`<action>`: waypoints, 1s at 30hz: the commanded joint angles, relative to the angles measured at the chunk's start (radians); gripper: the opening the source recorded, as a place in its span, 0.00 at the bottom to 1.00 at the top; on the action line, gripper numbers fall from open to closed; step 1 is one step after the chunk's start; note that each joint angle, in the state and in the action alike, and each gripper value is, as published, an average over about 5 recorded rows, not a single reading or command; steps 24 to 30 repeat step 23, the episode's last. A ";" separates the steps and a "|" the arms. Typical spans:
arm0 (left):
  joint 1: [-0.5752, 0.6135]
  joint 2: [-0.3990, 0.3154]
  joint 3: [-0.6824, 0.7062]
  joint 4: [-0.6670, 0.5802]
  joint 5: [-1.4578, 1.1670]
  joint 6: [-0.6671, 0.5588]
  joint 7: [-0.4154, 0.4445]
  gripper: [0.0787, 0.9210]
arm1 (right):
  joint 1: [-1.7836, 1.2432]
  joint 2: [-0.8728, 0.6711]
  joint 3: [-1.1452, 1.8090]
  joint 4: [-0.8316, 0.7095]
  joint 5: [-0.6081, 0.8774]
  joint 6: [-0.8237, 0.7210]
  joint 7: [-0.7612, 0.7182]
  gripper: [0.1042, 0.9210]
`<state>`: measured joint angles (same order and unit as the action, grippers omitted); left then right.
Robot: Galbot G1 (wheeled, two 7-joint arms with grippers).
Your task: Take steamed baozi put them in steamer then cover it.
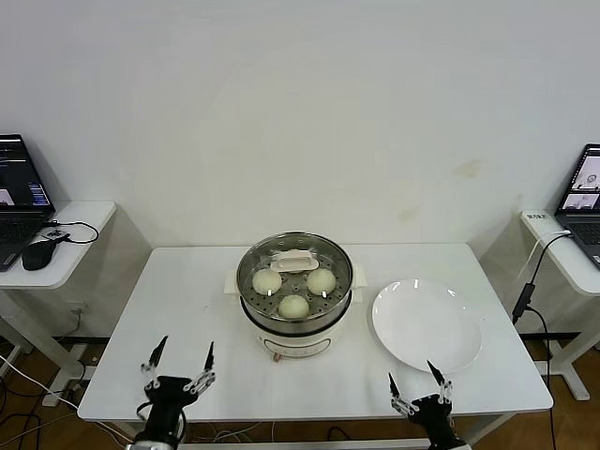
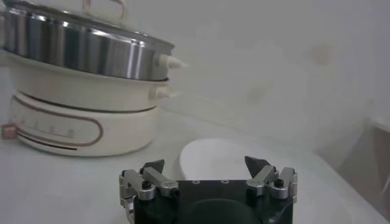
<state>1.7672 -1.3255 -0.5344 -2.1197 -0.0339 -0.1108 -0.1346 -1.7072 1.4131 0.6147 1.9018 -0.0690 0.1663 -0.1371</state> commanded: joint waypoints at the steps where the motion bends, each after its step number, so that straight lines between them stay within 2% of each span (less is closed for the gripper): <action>1: 0.095 -0.028 -0.055 0.113 -0.239 -0.125 0.012 0.88 | -0.080 -0.011 -0.018 0.074 0.010 -0.012 -0.005 0.88; 14: 0.068 -0.063 -0.029 0.139 -0.183 -0.133 0.017 0.88 | -0.092 -0.020 -0.048 0.091 0.040 -0.037 -0.030 0.88; 30: 0.079 -0.050 -0.040 0.138 -0.174 -0.128 0.034 0.88 | -0.094 -0.023 -0.060 0.090 0.053 -0.056 -0.028 0.88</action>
